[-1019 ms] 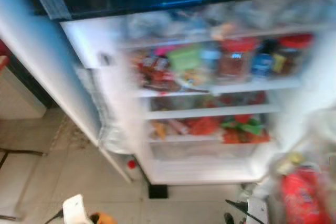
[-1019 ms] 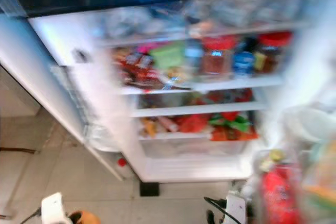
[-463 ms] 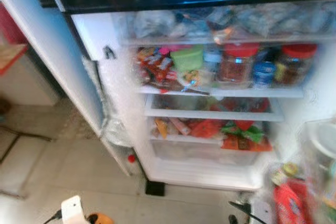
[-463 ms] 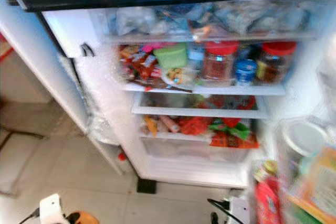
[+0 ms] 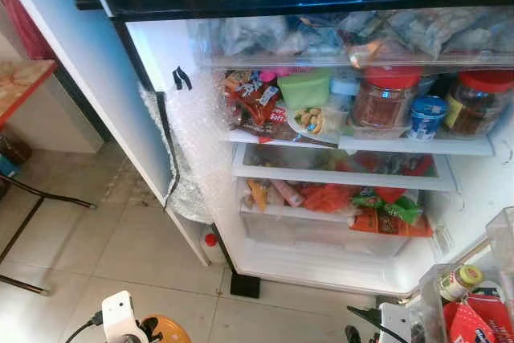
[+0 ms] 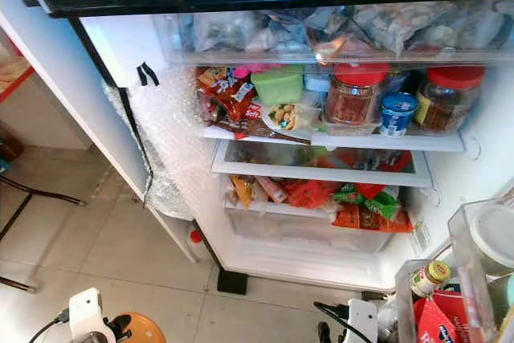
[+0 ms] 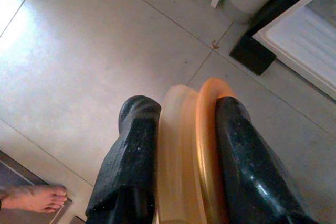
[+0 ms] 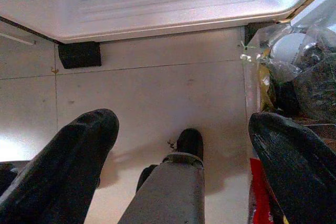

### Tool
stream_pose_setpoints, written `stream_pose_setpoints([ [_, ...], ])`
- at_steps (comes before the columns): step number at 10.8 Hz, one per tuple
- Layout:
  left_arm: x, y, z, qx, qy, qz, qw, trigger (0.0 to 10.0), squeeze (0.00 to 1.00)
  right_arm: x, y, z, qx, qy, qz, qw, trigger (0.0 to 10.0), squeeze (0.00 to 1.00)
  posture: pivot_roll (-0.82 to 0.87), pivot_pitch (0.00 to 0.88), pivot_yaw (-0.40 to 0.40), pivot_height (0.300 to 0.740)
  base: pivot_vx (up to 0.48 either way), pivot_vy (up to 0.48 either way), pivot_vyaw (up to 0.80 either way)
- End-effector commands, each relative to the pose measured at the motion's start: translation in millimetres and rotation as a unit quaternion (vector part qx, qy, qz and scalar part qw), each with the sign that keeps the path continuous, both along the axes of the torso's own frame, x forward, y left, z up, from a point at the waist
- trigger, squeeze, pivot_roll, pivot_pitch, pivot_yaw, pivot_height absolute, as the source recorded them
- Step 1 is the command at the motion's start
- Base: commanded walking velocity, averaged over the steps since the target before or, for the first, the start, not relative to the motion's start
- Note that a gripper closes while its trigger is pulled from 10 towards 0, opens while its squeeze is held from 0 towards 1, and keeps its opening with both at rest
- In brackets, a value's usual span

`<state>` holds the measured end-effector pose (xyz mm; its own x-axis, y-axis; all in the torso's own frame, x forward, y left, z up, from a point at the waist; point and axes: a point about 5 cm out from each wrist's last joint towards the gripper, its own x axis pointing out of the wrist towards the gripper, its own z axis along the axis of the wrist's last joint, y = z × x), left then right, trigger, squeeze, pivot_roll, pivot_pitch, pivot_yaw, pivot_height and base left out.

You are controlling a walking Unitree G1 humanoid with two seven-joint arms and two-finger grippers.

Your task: Restocking fridge

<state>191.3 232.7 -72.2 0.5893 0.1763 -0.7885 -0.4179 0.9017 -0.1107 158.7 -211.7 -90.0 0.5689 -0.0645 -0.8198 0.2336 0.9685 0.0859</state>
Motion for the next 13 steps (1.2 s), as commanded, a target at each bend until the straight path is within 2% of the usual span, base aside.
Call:
stream_pose_setpoints([
  [1, -6.8, -1.9, -4.3, -0.005, 0.017, 0.001, 1.000, 10.0, 0.00, -5.5, 3.6, -3.1, 0.005, 0.012, 0.004, 1.000, 10.0, 0.00, -0.02, 0.068, 0.110, 0.740, 0.000, 0.000, 0.00],
  [8, -9.1, 1.0, -4.6, -0.001, 0.018, 0.002, 1.000, 10.0, 0.00, -5.3, 4.0, -3.0, 0.006, 0.010, 0.003, 1.000, 10.0, 0.00, -0.03, 0.058, 0.114, 0.740, 0.000, -0.377, 0.00],
  [9, -8.0, -0.1, -4.3, -0.005, 0.015, 0.001, 1.000, 10.0, 0.00, -5.4, 4.1, -3.0, 0.006, 0.010, 0.003, 1.000, 10.0, 0.00, -0.03, 0.058, 0.113, 0.740, 0.000, 0.000, 0.00],
  [11, 5.4, -0.4, 3.0, -0.013, -0.018, -0.002, 1.000, 10.0, 0.00, -5.7, 4.2, -3.2, 0.008, 0.011, 0.005, 1.000, 10.0, 0.00, -0.03, 0.060, 0.112, 0.740, 0.000, 0.000, 0.00],
  [13, 41.3, -0.5, 26.9, -0.038, -0.109, -0.031, 0.993, 10.0, 0.00, -6.4, 3.8, -3.3, 0.008, 0.012, 0.008, 1.000, 10.0, 0.00, -0.03, 0.068, 0.109, 0.740, 0.000, 0.000, 0.00],
])
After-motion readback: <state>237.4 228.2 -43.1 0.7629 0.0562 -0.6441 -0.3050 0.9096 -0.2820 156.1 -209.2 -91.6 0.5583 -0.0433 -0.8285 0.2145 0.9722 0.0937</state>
